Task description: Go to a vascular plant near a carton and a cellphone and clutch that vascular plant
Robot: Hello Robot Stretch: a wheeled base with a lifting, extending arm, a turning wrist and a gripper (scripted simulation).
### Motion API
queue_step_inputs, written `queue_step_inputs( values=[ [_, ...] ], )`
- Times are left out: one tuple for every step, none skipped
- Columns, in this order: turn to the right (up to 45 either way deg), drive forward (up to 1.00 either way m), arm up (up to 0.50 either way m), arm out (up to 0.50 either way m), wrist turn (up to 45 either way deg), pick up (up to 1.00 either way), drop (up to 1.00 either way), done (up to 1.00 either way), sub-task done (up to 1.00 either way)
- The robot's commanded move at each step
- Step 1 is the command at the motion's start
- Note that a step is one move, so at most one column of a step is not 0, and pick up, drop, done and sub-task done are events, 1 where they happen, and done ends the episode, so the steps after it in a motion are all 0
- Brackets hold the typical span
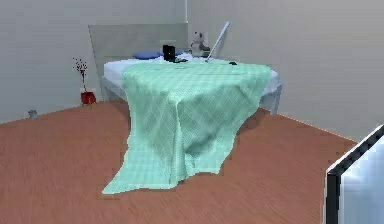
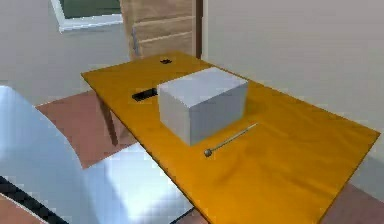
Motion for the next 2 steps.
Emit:
queue_step_inputs(
  values=[
    [0.0,0.75,0.00,0.00,0.0,0.00,0.00,0.00,0.00],
    [45.0,0.00,0.00,0.00,0.0,0.00,0.00,0.00,0.00]
  ],
)
